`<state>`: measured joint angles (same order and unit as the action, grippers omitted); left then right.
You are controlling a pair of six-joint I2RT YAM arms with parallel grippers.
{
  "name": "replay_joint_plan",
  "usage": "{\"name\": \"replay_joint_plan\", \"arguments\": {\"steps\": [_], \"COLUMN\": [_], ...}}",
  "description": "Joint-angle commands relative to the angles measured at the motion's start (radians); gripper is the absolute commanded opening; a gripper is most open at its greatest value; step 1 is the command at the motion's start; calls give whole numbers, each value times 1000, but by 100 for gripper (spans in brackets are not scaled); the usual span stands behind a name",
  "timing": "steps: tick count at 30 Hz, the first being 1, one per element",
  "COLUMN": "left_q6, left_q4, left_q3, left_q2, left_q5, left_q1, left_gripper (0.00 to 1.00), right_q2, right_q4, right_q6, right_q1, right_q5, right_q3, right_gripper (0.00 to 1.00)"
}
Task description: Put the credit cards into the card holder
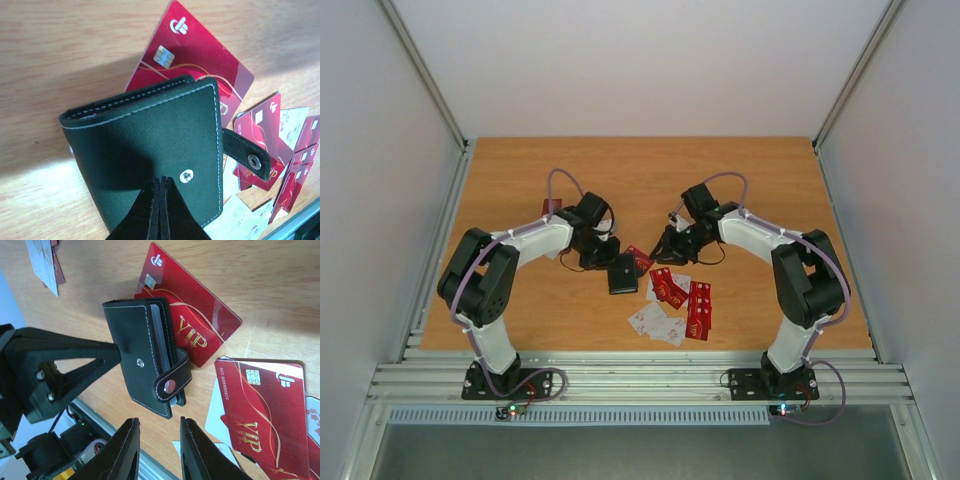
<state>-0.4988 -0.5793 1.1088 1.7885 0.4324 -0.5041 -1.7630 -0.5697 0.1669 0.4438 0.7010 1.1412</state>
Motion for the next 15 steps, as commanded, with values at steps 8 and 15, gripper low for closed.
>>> {"name": "replay_joint_plan", "arguments": {"steps": [8, 15], "left_q6": [58, 66], "left_q4": [-52, -58], "left_q3": [31, 27], "left_q2": [57, 70], "left_q5": [18, 14], "left_q1": [-34, -39], "left_gripper": [0, 0], "right_q2": [-110, -144], "right_q4": [53, 70], "right_q6": [8, 14], "right_q1": [2, 37], "right_q5": [42, 66], "right_q3": [9, 24], "right_gripper": [19, 18]}}
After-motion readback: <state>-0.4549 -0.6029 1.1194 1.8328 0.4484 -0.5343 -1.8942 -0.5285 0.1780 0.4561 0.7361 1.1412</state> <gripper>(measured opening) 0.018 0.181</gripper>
